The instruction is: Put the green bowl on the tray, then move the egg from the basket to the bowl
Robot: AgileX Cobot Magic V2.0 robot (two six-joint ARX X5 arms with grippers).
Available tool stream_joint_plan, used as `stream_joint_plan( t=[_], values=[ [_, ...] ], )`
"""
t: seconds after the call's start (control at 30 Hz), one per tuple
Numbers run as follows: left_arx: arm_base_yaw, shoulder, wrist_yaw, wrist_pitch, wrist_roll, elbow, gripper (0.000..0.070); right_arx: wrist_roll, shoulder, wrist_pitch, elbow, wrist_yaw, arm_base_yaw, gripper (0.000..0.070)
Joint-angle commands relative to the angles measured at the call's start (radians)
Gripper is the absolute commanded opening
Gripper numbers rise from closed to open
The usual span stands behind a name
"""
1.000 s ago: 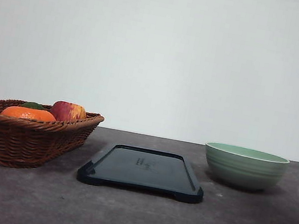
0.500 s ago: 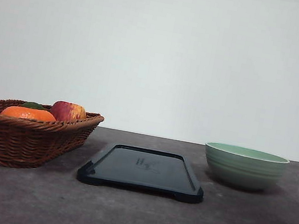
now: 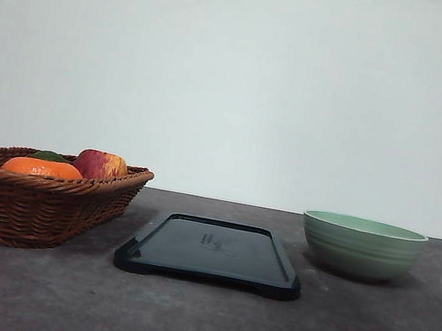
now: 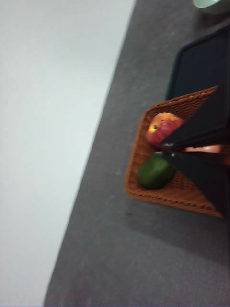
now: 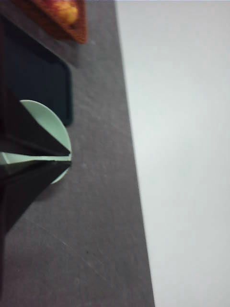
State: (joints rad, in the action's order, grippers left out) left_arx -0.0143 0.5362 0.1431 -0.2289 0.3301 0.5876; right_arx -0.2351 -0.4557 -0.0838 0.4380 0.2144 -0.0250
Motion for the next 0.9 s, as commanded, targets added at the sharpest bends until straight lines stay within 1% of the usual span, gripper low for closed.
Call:
stream_joint_plan(
  t=[0.0,0.13,0.37,0.53,0.73,0.87],
  values=[
    [0.003,0.045,0.022,-0.011,-0.033,0.042,0.0001,0.037,-0.042,0.004,0.037,0.021,0.001,0.0006],
    [0.010,0.158,0.065,-0.057,-0.055,0.114,0.0001,0.040,-0.155,-0.021,0.102,0.070,0.000,0.0006],
    [0.063,0.311,0.097,-0.144,-0.100,0.212,0.0001,0.042,-0.344,-0.127,0.217,0.162,-0.004,0.0006],
    [0.107,0.417,0.107,-0.237,-0.118,0.281,0.0000,0.042,-0.450,-0.192,0.283,0.163,-0.029,0.0006],
    [0.147,0.531,0.132,-0.376,-0.173,0.369,0.0000,0.054,-0.538,-0.243,0.342,0.163,-0.067,0.0006],
    [0.162,0.562,0.144,-0.393,-0.199,0.386,0.0000,0.065,-0.563,-0.247,0.356,0.163,-0.085,0.0007]
  ],
)
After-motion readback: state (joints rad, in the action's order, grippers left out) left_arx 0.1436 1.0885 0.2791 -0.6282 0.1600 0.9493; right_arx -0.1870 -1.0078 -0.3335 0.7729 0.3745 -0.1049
